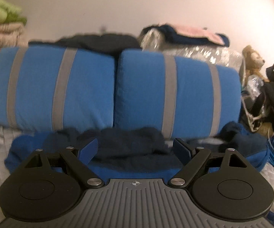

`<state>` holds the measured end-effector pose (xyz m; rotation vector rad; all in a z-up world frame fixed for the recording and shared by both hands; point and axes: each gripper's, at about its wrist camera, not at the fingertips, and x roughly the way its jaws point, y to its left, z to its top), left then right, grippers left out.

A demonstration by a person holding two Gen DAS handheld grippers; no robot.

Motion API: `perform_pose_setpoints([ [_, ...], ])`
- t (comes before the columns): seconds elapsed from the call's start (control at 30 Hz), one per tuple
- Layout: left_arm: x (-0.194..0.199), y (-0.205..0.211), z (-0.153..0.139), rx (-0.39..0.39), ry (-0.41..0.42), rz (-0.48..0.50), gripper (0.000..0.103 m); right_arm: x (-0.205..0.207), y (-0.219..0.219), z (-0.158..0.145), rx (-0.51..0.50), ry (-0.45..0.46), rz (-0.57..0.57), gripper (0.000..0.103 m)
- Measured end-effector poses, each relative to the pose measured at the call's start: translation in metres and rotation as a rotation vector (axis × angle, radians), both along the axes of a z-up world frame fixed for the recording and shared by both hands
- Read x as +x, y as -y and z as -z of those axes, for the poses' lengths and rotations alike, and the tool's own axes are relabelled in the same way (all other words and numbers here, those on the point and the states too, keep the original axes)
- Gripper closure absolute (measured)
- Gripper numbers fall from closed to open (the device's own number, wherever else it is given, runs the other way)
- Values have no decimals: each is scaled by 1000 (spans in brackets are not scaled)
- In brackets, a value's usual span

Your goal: Fold clothes

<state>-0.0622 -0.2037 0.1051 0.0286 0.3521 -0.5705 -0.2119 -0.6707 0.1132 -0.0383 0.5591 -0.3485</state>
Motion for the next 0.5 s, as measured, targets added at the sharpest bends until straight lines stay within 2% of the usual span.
perform_pose_setpoints([
  [0.1,7,-8,3,-20,-49,-12,16,0,8,20,46,-1,33,4],
  [0.17,12,-11,8,-29,-76,-17,16,0,13,35,83,-5,61,13],
  [0.23,18,-9,13,-18,-112,-31,16,2,20,54,130,-26,96,27],
  [0.33,20,-8,15,-20,-114,-38,16,10,31,80,208,-41,131,40],
  [0.5,17,2,18,29,-78,-16,16,22,42,108,303,-27,154,40],
])
